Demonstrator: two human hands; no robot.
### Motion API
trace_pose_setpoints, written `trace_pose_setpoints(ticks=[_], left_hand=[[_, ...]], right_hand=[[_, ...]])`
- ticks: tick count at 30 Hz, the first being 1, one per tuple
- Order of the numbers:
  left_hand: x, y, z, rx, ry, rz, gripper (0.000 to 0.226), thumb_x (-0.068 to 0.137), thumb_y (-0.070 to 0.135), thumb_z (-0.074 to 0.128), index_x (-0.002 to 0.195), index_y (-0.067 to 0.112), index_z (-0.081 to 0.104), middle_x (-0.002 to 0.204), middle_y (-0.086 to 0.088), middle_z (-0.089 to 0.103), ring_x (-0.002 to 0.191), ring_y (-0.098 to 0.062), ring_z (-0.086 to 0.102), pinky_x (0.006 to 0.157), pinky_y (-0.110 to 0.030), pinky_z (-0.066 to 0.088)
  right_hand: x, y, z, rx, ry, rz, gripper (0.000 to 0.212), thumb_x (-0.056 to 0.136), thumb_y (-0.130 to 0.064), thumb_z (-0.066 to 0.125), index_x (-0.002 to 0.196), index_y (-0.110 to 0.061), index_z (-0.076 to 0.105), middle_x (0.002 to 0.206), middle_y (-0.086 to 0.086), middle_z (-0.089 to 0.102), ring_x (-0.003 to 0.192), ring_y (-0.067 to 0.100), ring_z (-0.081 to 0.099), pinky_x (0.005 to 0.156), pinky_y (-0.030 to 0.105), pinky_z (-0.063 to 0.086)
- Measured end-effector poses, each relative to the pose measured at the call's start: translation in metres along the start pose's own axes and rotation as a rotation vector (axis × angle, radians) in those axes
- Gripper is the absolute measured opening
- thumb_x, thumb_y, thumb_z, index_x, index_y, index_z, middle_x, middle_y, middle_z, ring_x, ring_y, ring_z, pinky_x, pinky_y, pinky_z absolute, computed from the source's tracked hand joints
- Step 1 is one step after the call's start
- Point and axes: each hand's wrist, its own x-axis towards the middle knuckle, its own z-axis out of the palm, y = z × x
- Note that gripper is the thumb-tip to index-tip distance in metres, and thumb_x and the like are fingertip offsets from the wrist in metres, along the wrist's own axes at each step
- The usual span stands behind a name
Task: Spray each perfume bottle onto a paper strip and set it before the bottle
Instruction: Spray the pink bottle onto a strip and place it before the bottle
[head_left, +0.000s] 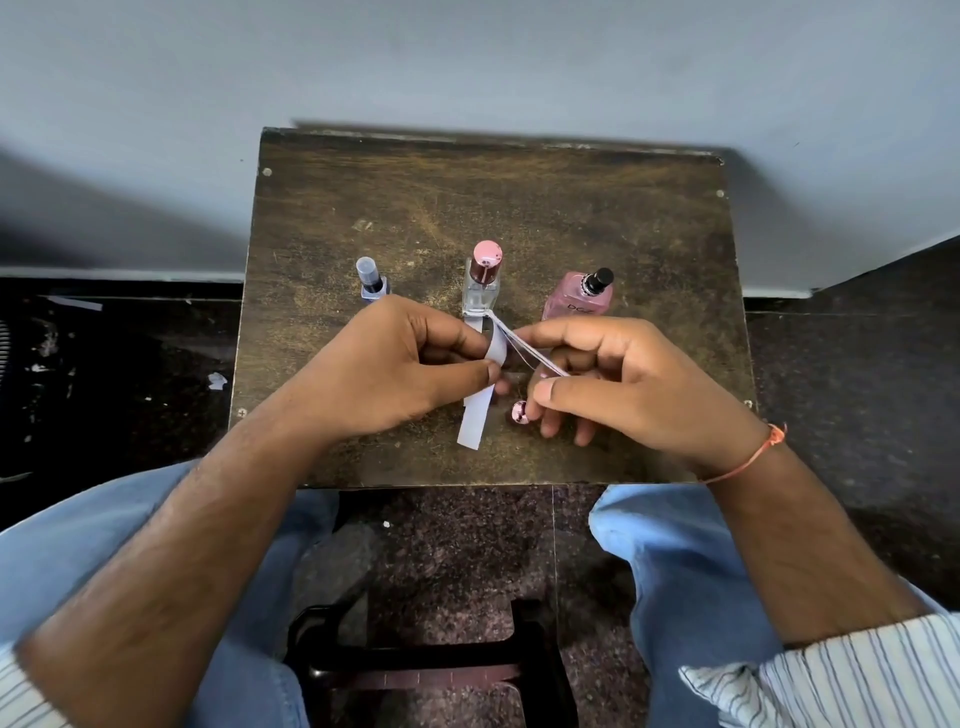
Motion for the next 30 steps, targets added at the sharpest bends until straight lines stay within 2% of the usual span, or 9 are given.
trace_pose_setpoints(ticks=[2,6,9,12,15,17,23,26,30], left_hand=[[0.0008,-0.0026,0.0007,0.041,-0.001,0.009,0.009,0.097,0.019,0.081,0.100,0.024,0.088,0.090,-0.001,0.086,0.075,-0.021,0.077,0.073,-0.038,0.057],[0.0004,-0.0032,0.0018,0.060,0.027,0.040,0.008,0.095,0.023,0.082,0.099,0.026,0.088,0.086,0.011,0.085,0.069,-0.006,0.073,0.067,-0.026,0.056],[0.0011,-0.0046,0.0031,0.066,0.049,0.066,0.005,0.094,0.028,0.082,0.094,0.029,0.088,0.072,0.016,0.079,0.057,0.004,0.059,0.058,-0.016,0.047],[0.0014,-0.0055,0.0039,0.062,0.067,0.085,0.006,0.094,0.028,0.082,0.089,0.027,0.087,0.064,0.016,0.072,0.053,0.002,0.050,0.054,-0.017,0.042],[0.0019,-0.0072,0.0036,0.054,0.079,0.106,0.008,0.093,0.029,0.083,0.088,0.025,0.087,0.071,0.009,0.078,0.058,0.001,0.054,0.057,-0.018,0.045],[0.0027,-0.0088,0.0032,0.076,0.088,0.120,0.011,0.093,0.030,0.082,0.084,0.025,0.086,0.069,0.011,0.076,0.058,0.003,0.054,0.057,-0.018,0.044],[0.0023,-0.0093,0.0044,0.139,0.120,0.146,0.016,0.094,0.029,0.081,0.079,0.026,0.084,0.064,0.017,0.071,0.056,0.002,0.055,0.056,-0.017,0.044],[0.0019,-0.0086,0.0048,0.126,0.122,0.150,0.015,0.095,0.032,0.080,0.081,0.030,0.084,0.070,0.014,0.077,0.060,0.000,0.062,0.058,-0.025,0.051],[0.0028,-0.0104,0.0054,0.137,0.165,0.172,0.013,0.096,0.031,0.080,0.088,0.025,0.087,0.079,0.010,0.082,0.071,-0.019,0.076,0.064,-0.036,0.059]], right_hand=[[-0.0001,0.0011,0.0004,0.095,0.013,-0.015,0.042,0.094,-0.018,0.078,0.135,-0.023,0.069,0.097,0.011,0.082,0.080,0.022,0.076,0.058,0.032,0.058],[0.0007,0.0013,0.0013,0.179,0.047,0.009,0.034,0.097,-0.016,0.075,0.132,-0.018,0.071,0.094,0.015,0.081,0.077,0.029,0.076,0.054,0.034,0.055],[0.0023,0.0001,0.0028,0.123,0.056,0.020,0.028,0.102,-0.010,0.070,0.130,-0.010,0.071,0.095,0.016,0.082,0.076,0.028,0.076,0.055,0.035,0.054],[0.0045,-0.0006,0.0064,0.083,0.083,0.031,0.018,0.102,-0.012,0.072,0.120,-0.011,0.071,0.093,0.012,0.083,0.072,0.025,0.076,0.051,0.033,0.054],[0.0058,-0.0006,0.0089,0.055,0.110,0.032,0.008,0.100,-0.015,0.074,0.108,-0.017,0.072,0.085,0.004,0.082,0.072,0.024,0.077,0.050,0.033,0.055],[0.0055,-0.0017,0.0094,0.048,0.101,0.040,0.002,0.100,-0.018,0.073,0.102,-0.016,0.073,0.083,0.003,0.082,0.072,0.023,0.078,0.050,0.033,0.055],[0.0045,-0.0044,0.0098,0.060,0.055,0.113,0.019,0.100,-0.028,0.072,0.099,-0.009,0.074,0.091,0.007,0.084,0.076,0.025,0.079,0.055,0.033,0.055],[0.0040,-0.0057,0.0092,0.087,0.038,0.123,0.031,0.093,-0.038,0.073,0.098,-0.007,0.074,0.092,0.008,0.084,0.077,0.025,0.079,0.055,0.032,0.054],[0.0034,-0.0066,0.0095,0.091,0.017,0.125,0.038,0.086,-0.043,0.074,0.094,-0.005,0.074,0.093,0.010,0.084,0.074,0.024,0.078,0.055,0.032,0.052]])
